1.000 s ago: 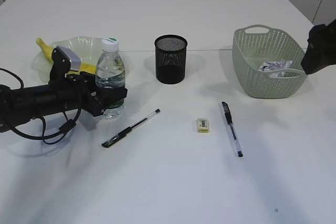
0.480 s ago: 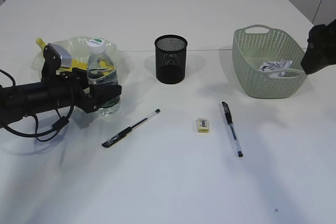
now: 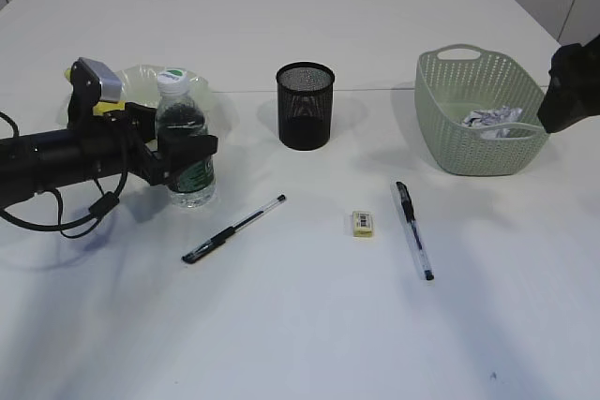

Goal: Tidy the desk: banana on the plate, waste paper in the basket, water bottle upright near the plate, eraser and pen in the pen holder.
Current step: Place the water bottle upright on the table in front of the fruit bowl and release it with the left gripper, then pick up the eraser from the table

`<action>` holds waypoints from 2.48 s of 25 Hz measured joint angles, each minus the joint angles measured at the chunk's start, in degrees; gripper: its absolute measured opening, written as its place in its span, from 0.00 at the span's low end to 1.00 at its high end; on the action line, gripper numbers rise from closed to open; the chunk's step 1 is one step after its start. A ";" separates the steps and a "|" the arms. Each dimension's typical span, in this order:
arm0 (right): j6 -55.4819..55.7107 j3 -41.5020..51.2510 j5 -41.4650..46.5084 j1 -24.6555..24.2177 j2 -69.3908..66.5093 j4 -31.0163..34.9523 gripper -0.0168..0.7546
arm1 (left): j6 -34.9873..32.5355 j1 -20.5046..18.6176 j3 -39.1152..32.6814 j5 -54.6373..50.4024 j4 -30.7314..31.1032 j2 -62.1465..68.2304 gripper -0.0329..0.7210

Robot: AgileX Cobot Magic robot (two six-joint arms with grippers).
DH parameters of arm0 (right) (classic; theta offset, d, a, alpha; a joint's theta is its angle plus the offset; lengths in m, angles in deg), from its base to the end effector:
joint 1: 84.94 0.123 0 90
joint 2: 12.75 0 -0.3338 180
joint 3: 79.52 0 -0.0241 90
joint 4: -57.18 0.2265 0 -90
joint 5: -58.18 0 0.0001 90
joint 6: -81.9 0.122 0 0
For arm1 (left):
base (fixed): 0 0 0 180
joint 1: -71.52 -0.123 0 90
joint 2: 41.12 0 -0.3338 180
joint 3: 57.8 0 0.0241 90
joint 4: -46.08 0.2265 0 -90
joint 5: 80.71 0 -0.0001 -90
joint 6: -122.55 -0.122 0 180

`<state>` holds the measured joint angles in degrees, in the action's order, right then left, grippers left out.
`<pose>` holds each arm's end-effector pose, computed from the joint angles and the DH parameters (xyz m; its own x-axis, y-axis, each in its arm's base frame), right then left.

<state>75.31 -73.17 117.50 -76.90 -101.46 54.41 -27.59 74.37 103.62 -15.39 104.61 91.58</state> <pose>0.2709 0.0331 0.3508 -0.8669 -0.2630 -0.4234 -0.2450 0.9646 -0.0974 0.4264 -0.1159 0.1643 -0.1569 0.0568 -0.9860 0.8013 0.5910 -0.0935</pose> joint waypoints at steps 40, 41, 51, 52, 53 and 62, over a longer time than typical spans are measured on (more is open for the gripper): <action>0.04 0.00 0.90 0.00 0.00 0.00 0.79 | 47.84 0.00 -0.19 -29.79 26.61 -38.46 0.83; 0.04 0.00 0.90 0.00 0.00 0.00 0.79 | 51.02 0.00 -0.19 -30.63 29.51 -39.58 0.83; 0.14 0.00 1.23 0.00 0.00 2.77 0.79 | 75.40 0.00 -0.49 -33.31 47.56 -48.96 0.83; 0.14 0.00 1.51 0.00 0.00 3.40 0.79 | 76.06 0.00 -0.49 -33.31 47.56 -49.54 0.83; 0.14 0.00 1.62 0.00 0.00 4.43 0.79 | 76.45 0.00 -0.49 -33.31 47.56 -50.10 0.83; 0.14 0.00 2.48 0.00 0.00 12.47 0.79 | 77.27 0.00 -1.85 -34.56 47.56 -51.73 0.76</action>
<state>75.44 -73.17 119.98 -76.90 -101.46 66.88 49.68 74.37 101.77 -49.95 152.16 39.85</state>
